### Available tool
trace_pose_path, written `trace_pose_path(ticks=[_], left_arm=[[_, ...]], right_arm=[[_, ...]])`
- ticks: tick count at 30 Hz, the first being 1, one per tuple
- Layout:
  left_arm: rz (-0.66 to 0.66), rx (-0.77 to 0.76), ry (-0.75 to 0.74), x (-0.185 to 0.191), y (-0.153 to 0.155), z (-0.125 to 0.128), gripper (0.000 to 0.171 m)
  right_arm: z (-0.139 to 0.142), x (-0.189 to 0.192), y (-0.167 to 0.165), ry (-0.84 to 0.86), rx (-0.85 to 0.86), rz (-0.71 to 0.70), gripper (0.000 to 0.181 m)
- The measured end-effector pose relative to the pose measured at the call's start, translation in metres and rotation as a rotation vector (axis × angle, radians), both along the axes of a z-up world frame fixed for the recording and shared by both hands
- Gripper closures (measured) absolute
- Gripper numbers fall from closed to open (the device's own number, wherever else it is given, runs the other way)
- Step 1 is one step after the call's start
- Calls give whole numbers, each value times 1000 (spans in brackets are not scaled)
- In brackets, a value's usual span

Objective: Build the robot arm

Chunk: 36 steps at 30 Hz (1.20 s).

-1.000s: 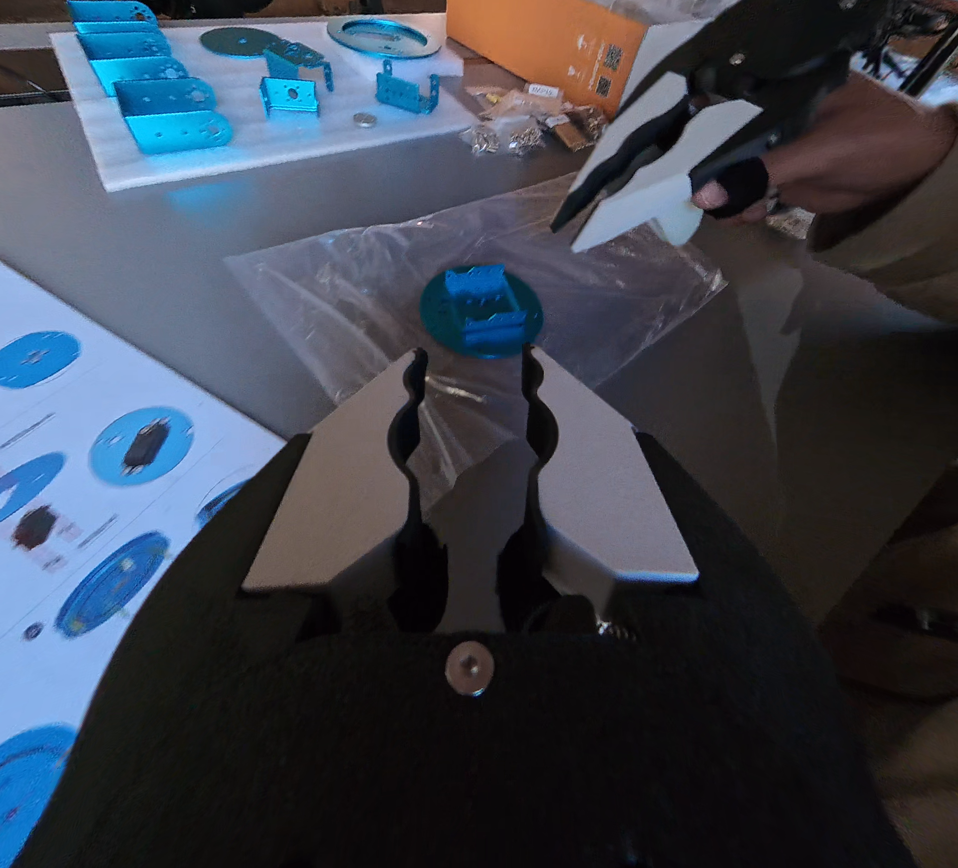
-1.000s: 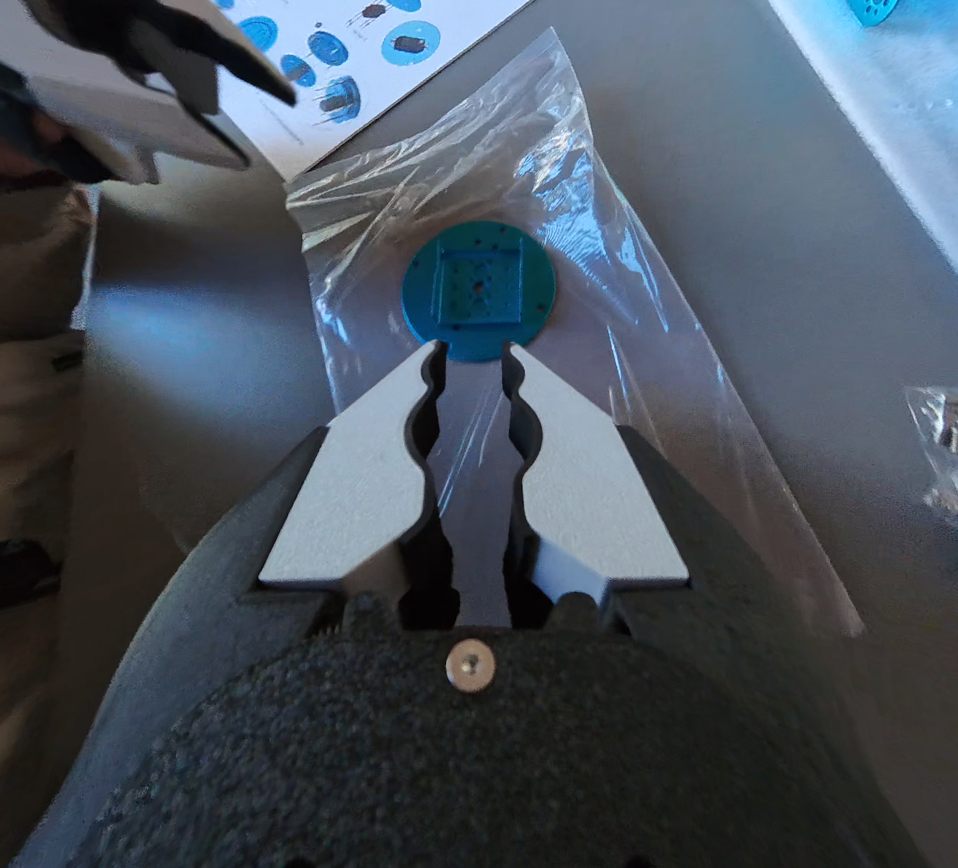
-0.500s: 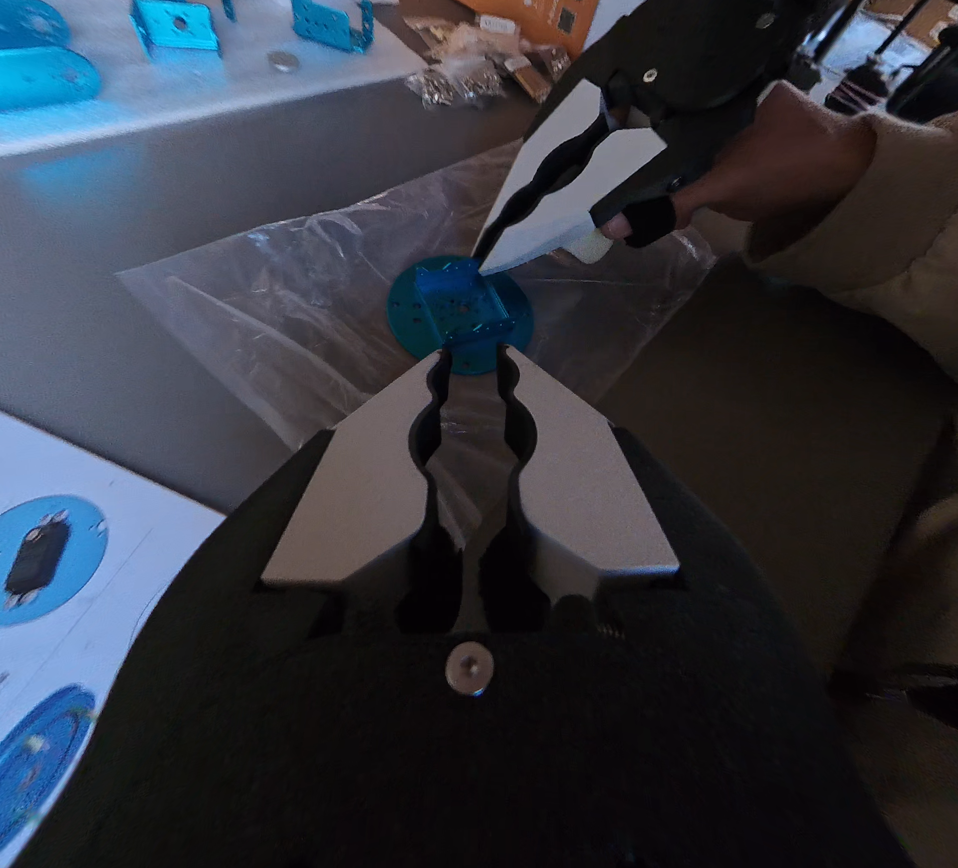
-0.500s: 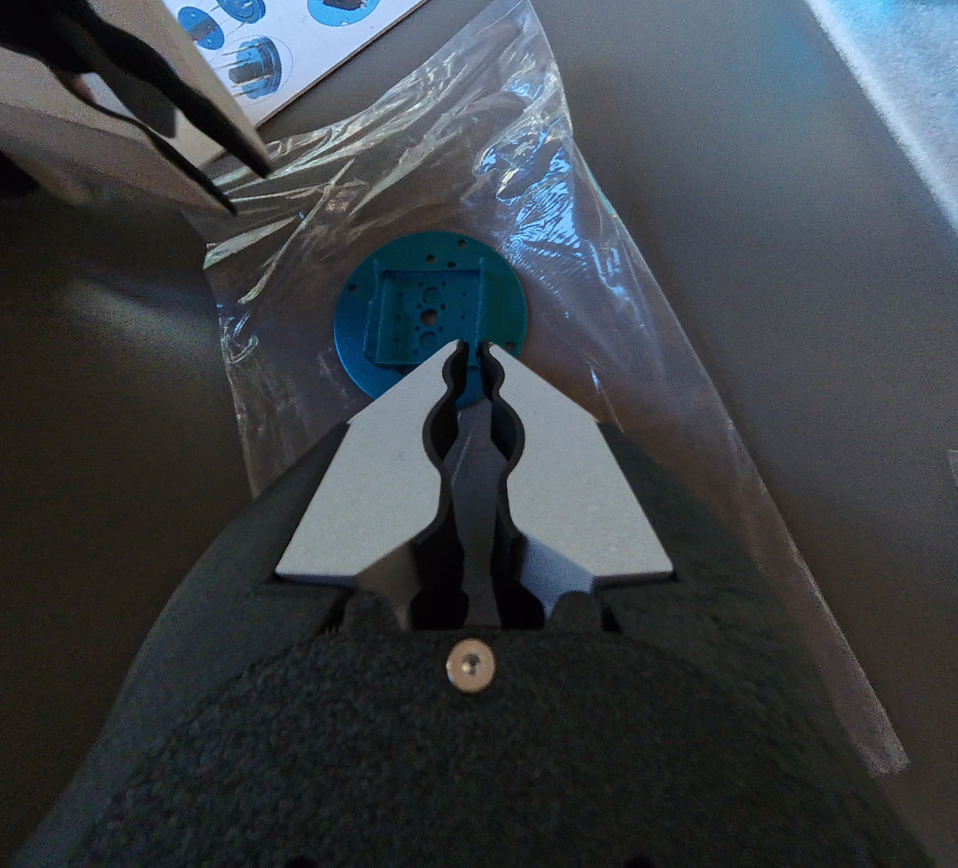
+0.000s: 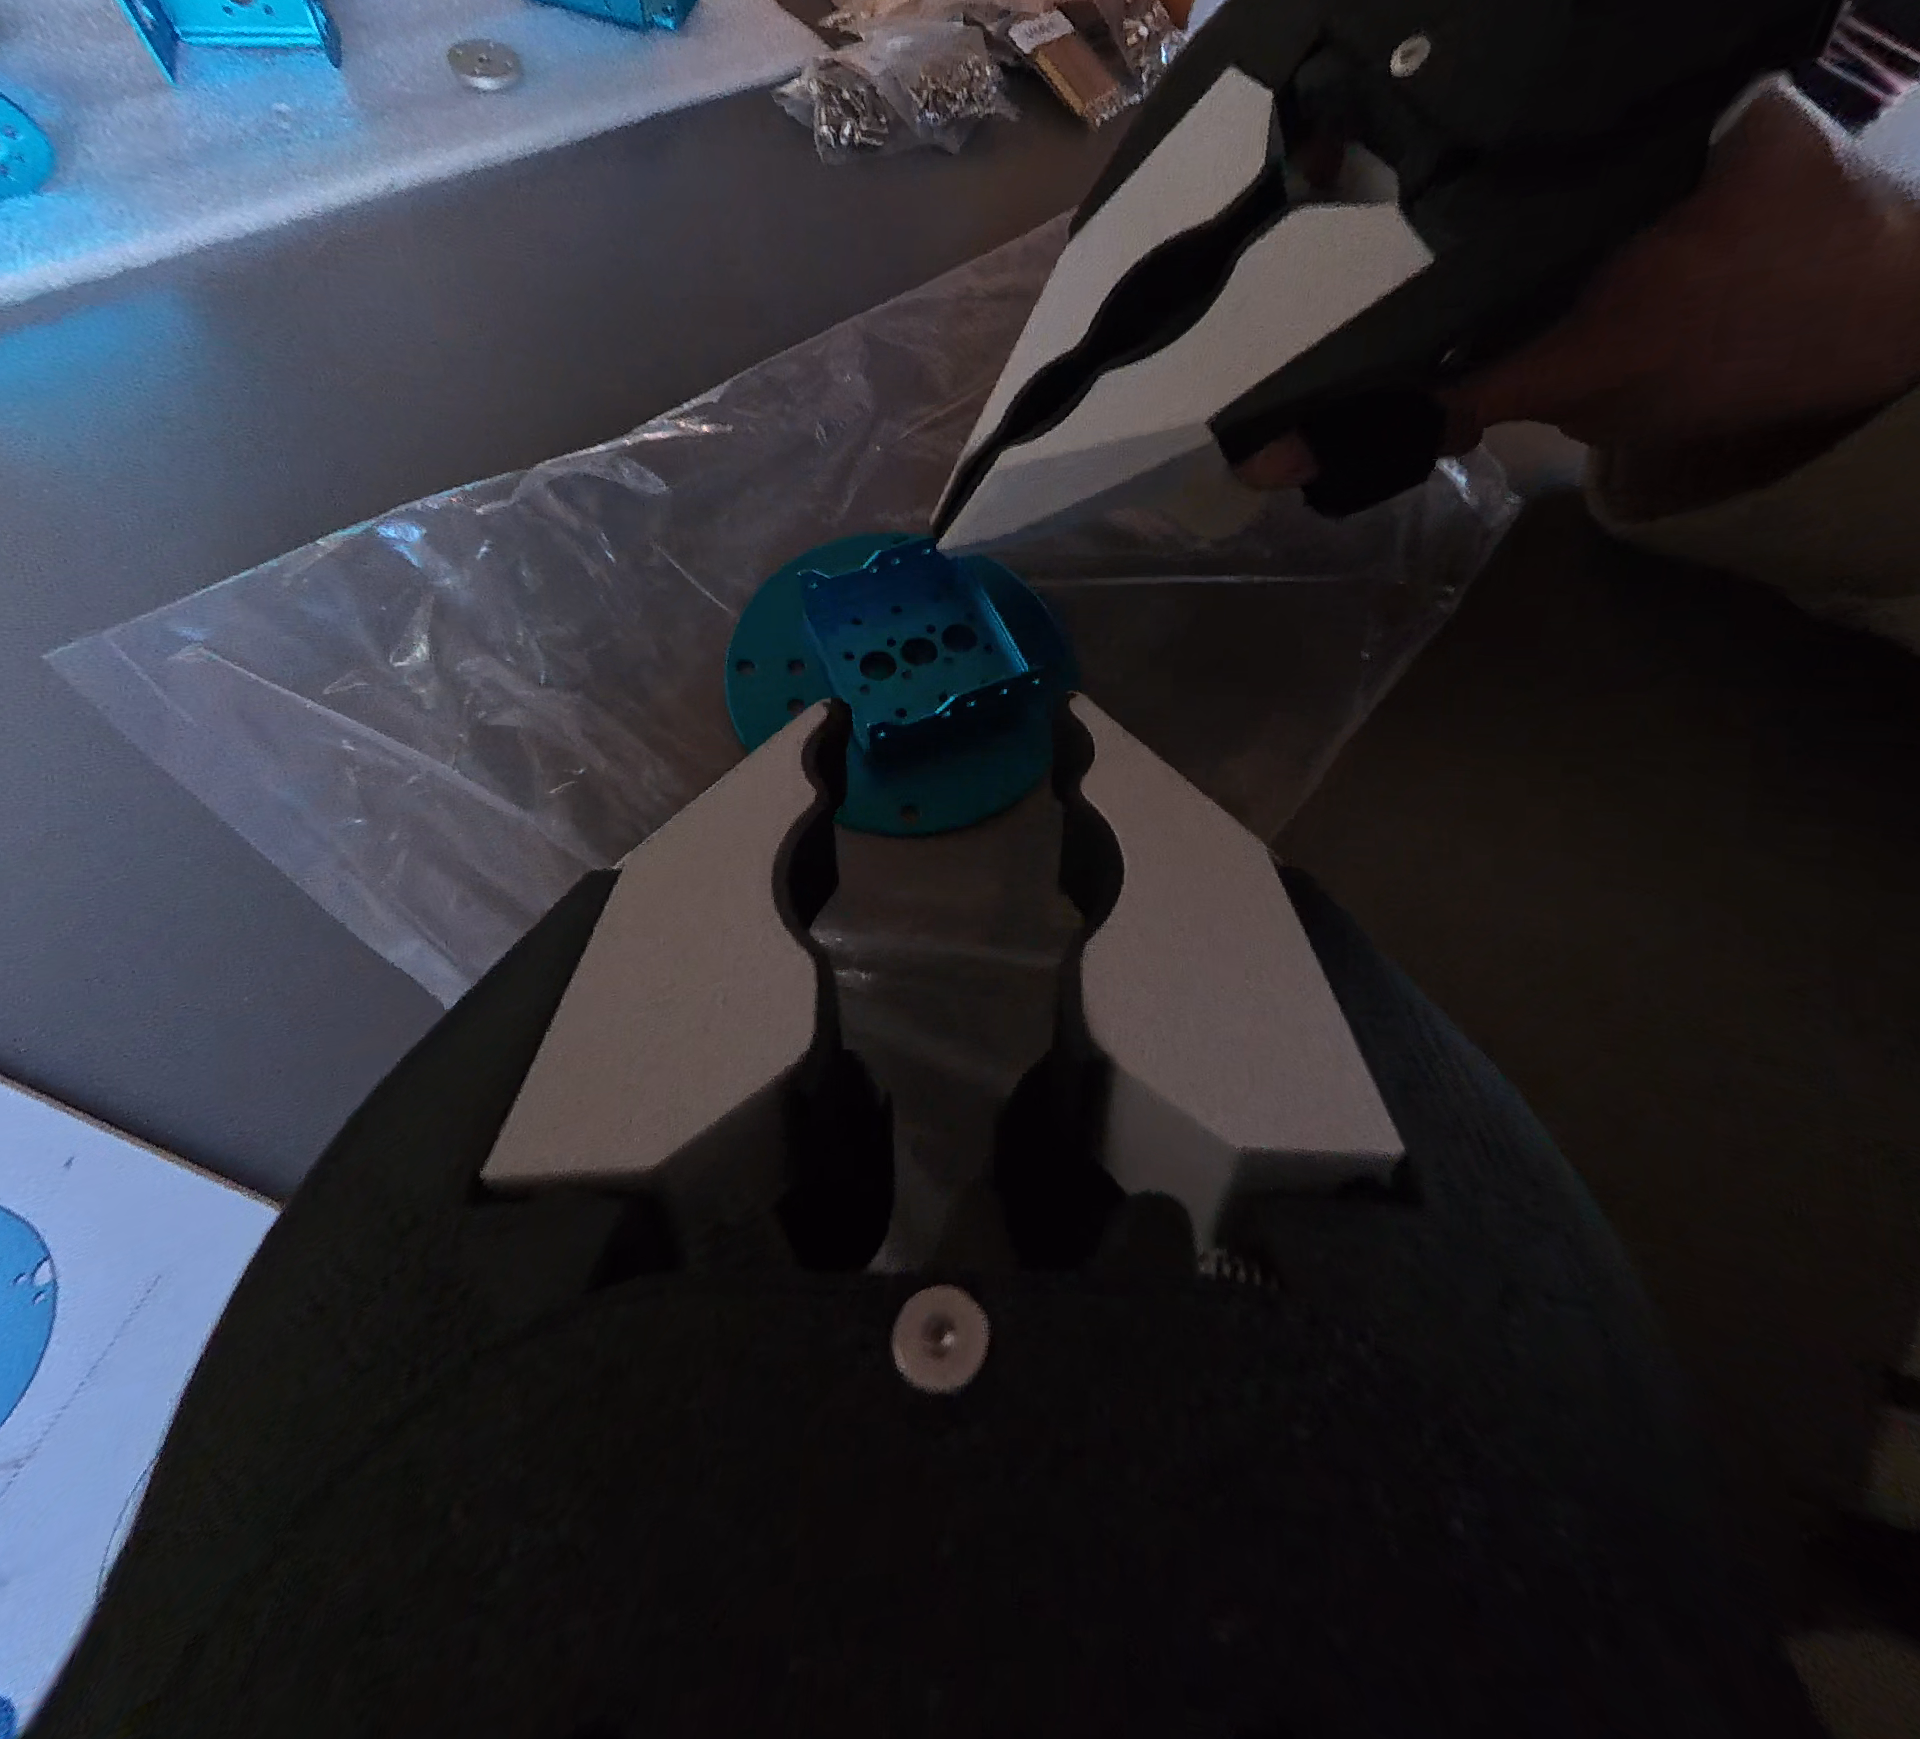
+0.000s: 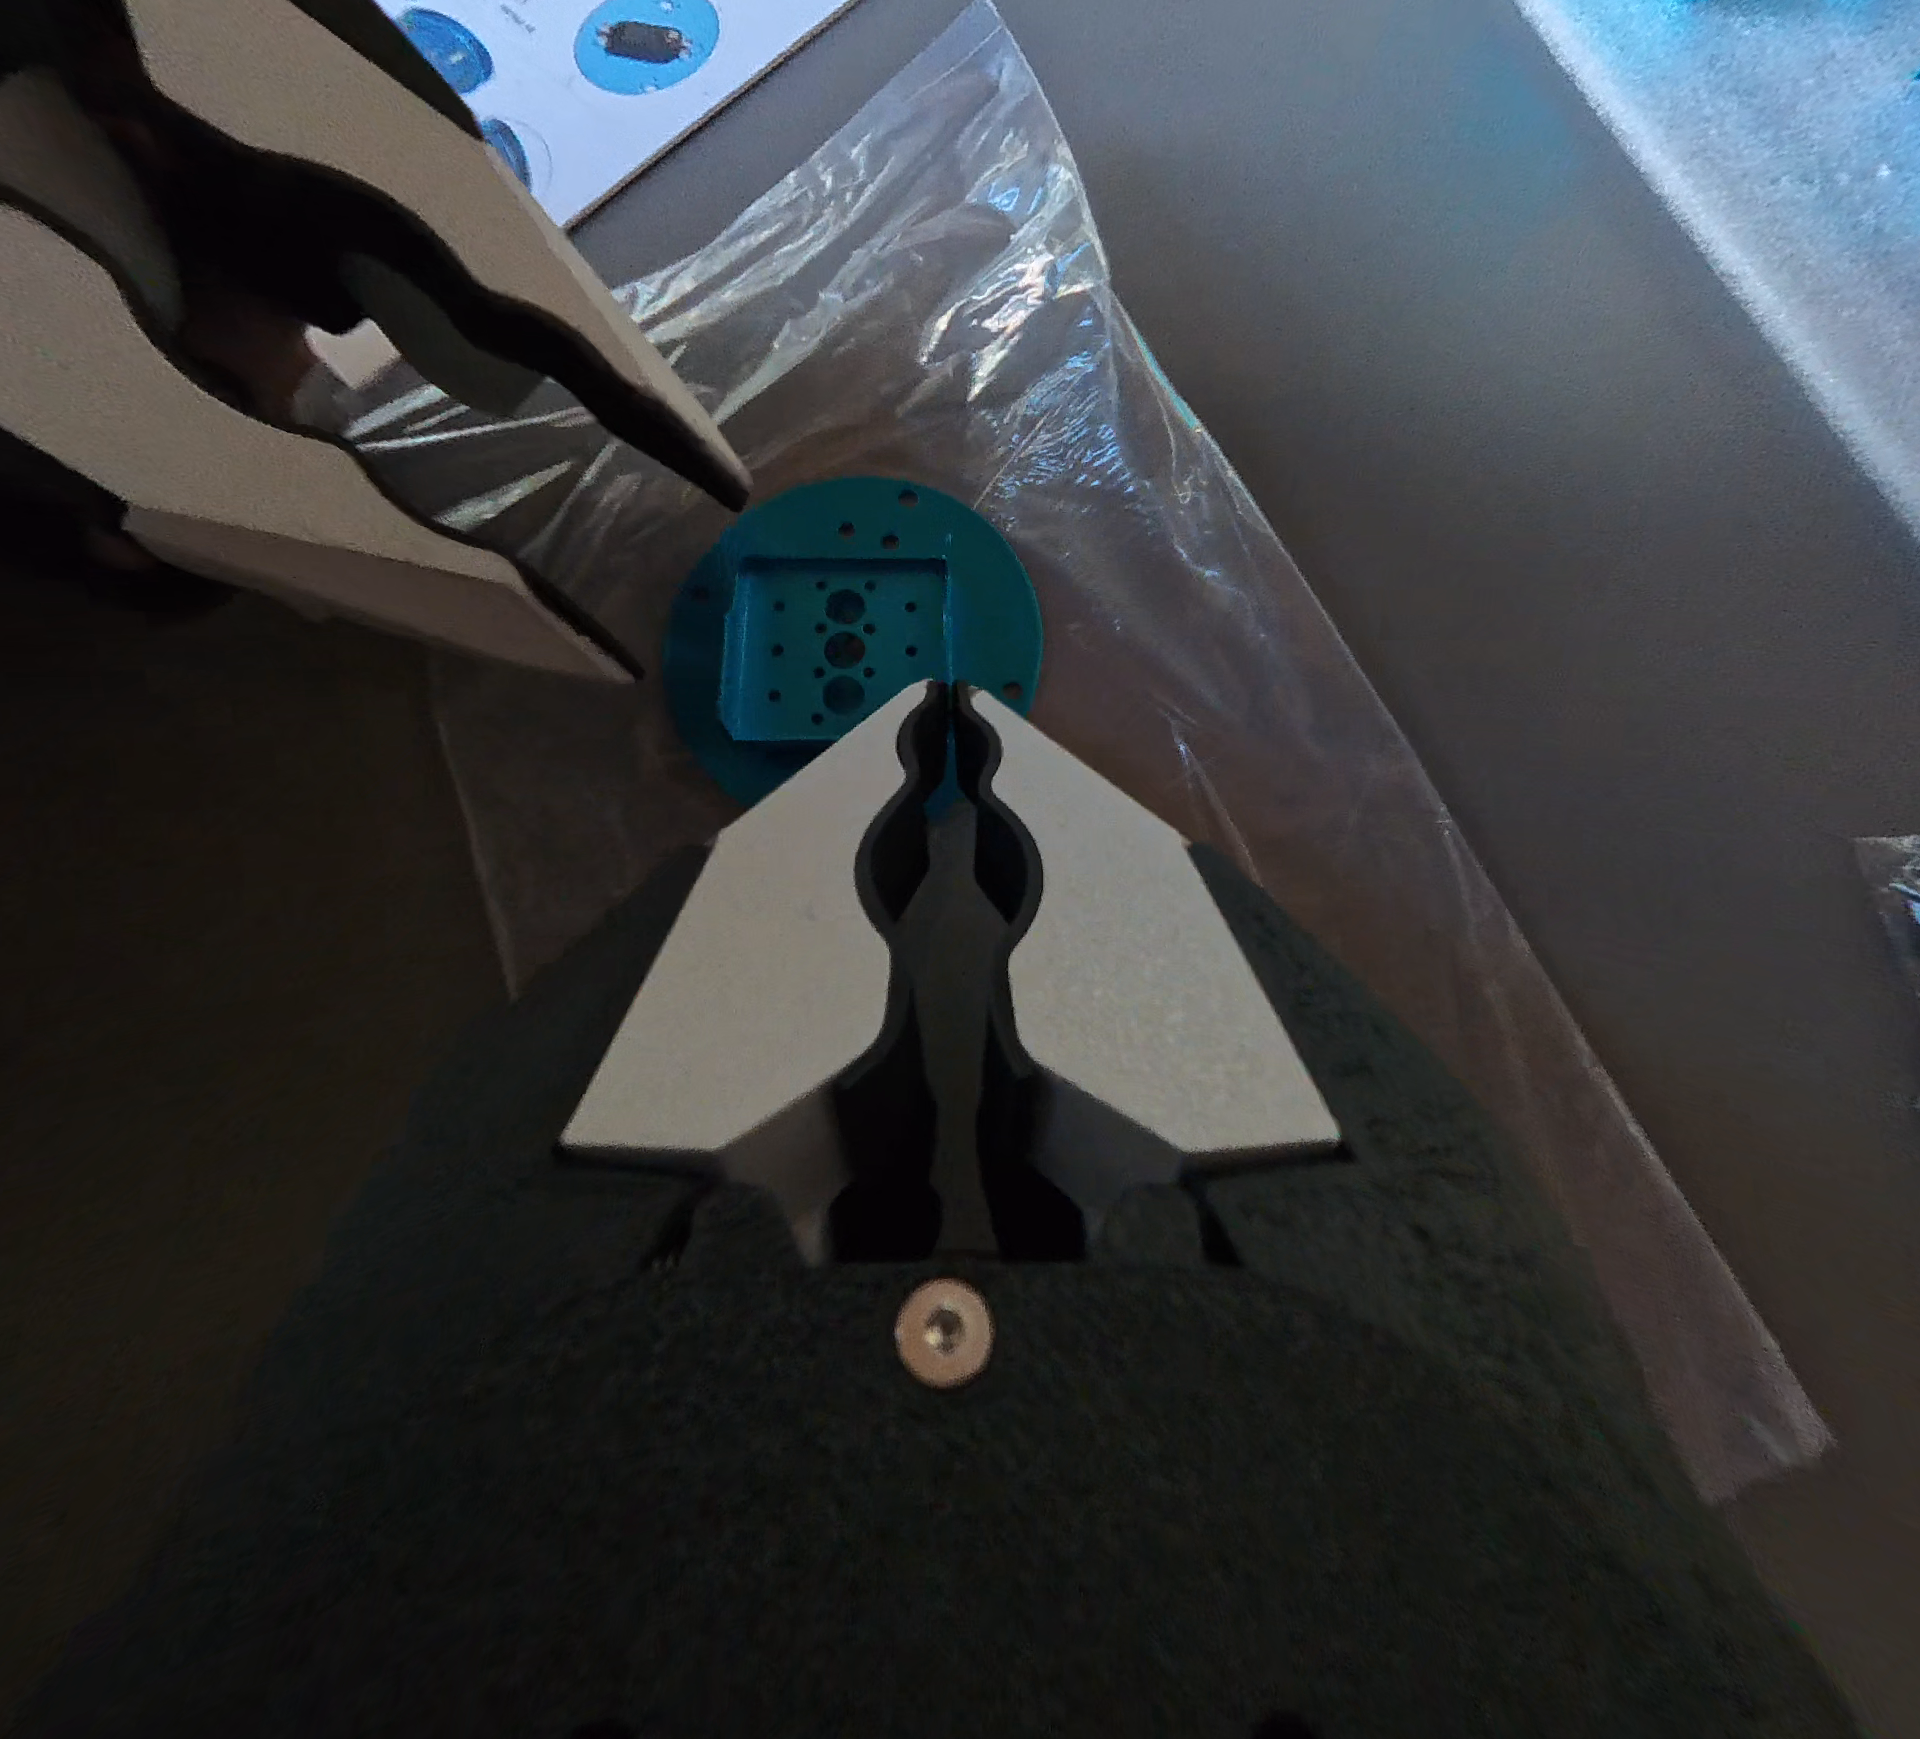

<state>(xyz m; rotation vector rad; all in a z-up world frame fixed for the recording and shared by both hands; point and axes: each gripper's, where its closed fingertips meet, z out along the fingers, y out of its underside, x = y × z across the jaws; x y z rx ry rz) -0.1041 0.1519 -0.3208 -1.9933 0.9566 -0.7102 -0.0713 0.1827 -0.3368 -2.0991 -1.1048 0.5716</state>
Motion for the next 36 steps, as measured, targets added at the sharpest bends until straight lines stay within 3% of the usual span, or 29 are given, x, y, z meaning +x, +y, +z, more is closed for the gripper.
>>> trace_pose_path(ticks=[5,9,28,36], left_arm=[[61,60,-20,0,5,10,133],[83,52,38,-3,8,0,133],[44,-1,83,0,4,-11,154],[40,1,76,1,3,-10,153]], right_arm=[[-1,0,2,-20,27,-16,181],[-2,-4,-2,-1,-2,-2,181],[-2,-4,-2,-37,67,-10,181],[-2,-2,-1,-33,66,-14,181]])
